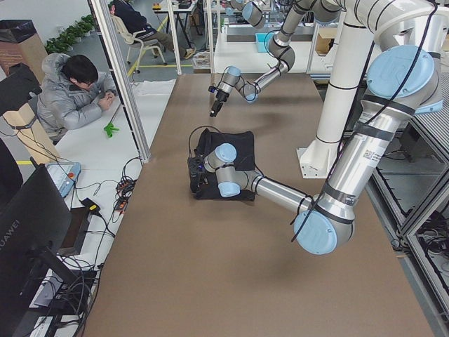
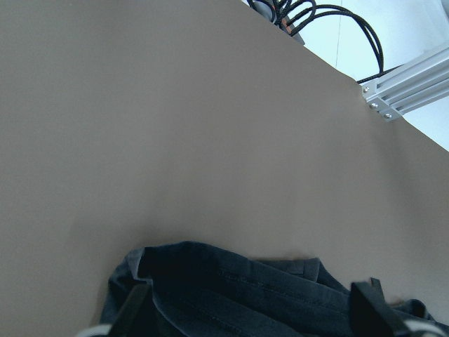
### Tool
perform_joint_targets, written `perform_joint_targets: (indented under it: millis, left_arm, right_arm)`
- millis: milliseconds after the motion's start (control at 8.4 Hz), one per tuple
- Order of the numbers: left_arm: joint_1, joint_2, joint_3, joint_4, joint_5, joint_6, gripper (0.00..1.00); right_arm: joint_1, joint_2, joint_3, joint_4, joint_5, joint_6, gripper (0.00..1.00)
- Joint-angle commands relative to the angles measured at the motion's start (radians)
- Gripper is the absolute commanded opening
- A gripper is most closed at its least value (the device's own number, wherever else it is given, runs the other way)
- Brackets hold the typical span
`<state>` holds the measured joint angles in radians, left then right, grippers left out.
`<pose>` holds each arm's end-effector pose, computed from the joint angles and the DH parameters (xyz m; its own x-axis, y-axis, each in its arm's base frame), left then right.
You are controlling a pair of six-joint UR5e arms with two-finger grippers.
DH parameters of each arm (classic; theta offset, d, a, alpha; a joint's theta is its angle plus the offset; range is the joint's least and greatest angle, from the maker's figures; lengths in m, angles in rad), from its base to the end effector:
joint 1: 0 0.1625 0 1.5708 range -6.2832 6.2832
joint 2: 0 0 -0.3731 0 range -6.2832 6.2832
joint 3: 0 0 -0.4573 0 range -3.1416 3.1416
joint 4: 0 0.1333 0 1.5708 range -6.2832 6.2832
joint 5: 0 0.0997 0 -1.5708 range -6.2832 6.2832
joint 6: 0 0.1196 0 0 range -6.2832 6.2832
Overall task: Fold clothes
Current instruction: 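Move the right gripper to the folded shirt's nearest corner and grasp it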
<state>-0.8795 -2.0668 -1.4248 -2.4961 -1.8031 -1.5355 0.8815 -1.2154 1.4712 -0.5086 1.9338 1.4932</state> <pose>0.3951 -0.6433 0.2723 0.2070 -0.1963 -0.9584 0.6024 0.7975 -0.0332 -0.3786 -0.6021 0.3280 0.1976 0.1258 0.9722 -0.4889 0.8722 -0.0135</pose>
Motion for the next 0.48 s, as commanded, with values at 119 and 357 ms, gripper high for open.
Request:
perform_joint_targets:
  millis: [119, 357]
  left_arm:
    - [-0.012, -0.002, -0.002, 0.002, 0.001, 0.032, 1.0]
    - [-0.013, -0.009, -0.002, 0.002, 0.001, 0.032, 1.0]
  right_arm:
    - [-0.119, -0.117, 0.205, -0.115, 0.068, 0.06, 0.94]
    - [-0.151, -0.145, 0.207, -0.117, 0.076, 0.105, 0.94]
